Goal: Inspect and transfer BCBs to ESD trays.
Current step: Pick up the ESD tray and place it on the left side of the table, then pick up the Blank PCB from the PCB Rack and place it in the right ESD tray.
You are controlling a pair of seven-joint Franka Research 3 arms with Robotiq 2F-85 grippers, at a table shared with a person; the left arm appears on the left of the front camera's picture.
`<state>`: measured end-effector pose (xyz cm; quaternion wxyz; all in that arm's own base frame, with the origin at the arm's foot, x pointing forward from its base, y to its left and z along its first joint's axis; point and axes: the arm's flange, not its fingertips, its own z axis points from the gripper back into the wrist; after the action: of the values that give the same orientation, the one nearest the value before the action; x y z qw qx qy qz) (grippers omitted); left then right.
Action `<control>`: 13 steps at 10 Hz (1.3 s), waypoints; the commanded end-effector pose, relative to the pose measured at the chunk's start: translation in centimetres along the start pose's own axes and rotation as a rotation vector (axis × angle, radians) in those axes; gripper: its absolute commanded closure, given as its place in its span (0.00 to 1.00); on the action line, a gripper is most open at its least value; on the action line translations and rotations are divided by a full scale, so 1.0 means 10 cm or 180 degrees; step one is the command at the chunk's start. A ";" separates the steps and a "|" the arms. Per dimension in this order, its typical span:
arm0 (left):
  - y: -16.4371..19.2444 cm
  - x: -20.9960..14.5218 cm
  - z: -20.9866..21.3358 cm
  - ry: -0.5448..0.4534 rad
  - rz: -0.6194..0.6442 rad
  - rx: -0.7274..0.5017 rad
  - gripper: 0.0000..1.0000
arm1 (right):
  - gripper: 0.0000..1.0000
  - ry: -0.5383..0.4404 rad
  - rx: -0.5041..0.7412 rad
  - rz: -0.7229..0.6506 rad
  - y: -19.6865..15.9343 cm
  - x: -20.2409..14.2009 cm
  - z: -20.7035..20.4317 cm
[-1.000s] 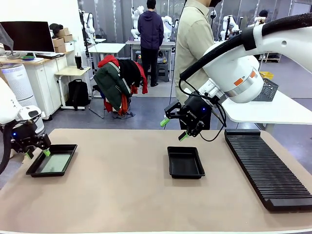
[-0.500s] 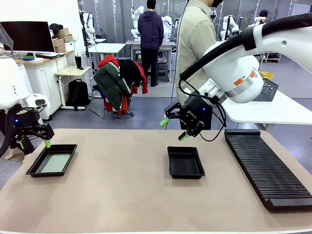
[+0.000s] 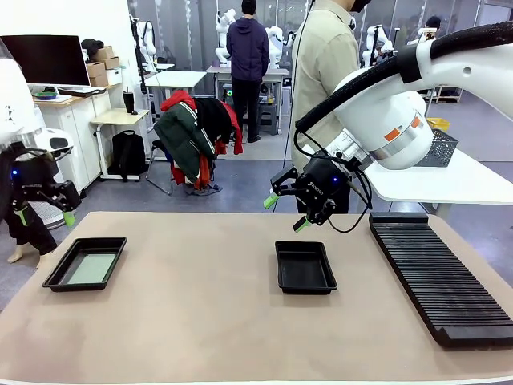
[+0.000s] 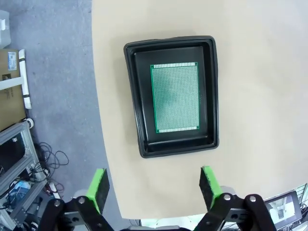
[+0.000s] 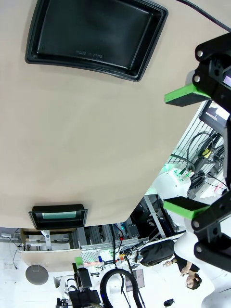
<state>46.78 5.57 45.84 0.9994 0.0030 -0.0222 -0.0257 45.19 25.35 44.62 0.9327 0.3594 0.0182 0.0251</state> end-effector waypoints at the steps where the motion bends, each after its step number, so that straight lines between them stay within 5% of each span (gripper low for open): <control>1: -0.12 0.00 0.13 0.0071 0.0067 0.0154 0.00 | 0.00 -0.0012 -0.0027 -0.0023 0.01 0.01 -0.01; 13: -0.11 0.00 0.15 0.0006 0.0027 0.0078 0.00 | 0.00 -0.0012 -0.0027 -0.0023 0.01 0.01 -0.01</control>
<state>46.79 4.48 47.69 0.9995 0.0151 -0.0190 -0.0192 45.19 25.35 44.62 0.9327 0.3594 0.0182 0.0251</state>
